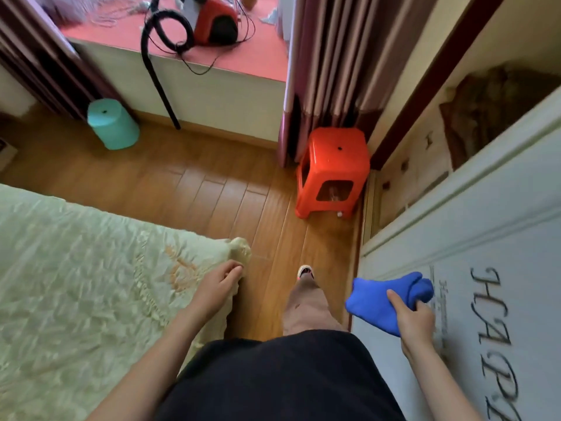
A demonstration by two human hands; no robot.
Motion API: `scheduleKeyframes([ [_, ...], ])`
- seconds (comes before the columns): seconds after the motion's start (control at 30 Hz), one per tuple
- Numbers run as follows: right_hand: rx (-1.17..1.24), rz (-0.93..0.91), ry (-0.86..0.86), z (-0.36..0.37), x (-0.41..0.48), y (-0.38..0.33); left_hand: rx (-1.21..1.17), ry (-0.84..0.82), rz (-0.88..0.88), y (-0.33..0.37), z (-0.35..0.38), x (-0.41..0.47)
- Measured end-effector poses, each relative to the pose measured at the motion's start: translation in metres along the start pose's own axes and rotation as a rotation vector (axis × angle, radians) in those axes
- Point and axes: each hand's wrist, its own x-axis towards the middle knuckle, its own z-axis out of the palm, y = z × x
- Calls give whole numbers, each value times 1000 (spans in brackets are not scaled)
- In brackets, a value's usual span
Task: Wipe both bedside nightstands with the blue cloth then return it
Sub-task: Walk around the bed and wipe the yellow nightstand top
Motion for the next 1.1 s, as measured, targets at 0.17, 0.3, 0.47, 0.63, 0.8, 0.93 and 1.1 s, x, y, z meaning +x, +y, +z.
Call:
scheduleKeyframes([
  [0.17, -90, -53, -118, 75, 100, -89, -166, 172, -194, 25, -11, 77],
  [0.3, -143, -97, -276, 157, 152, -166, -285, 358, -349, 37, -39, 114],
  [0.47, -227, -209, -529, 269, 179, -248, -371, 538, -503, 30, -73, 151],
  [0.63, -341, -282, -730, 385, 201, -298, -464, 616, -576, 25, -101, 213],
  [0.8, -432, -310, -775, 490, 220, -360, -509, 628, -592, 27, -173, 298],
  [0.93, -432, -355, -751, 558, 230, -424, -498, 637, -538, 35, -247, 356],
  [1.1, -479, -406, -744, 648, 244, -490, -501, 704, -507, 36, -321, 411],
])
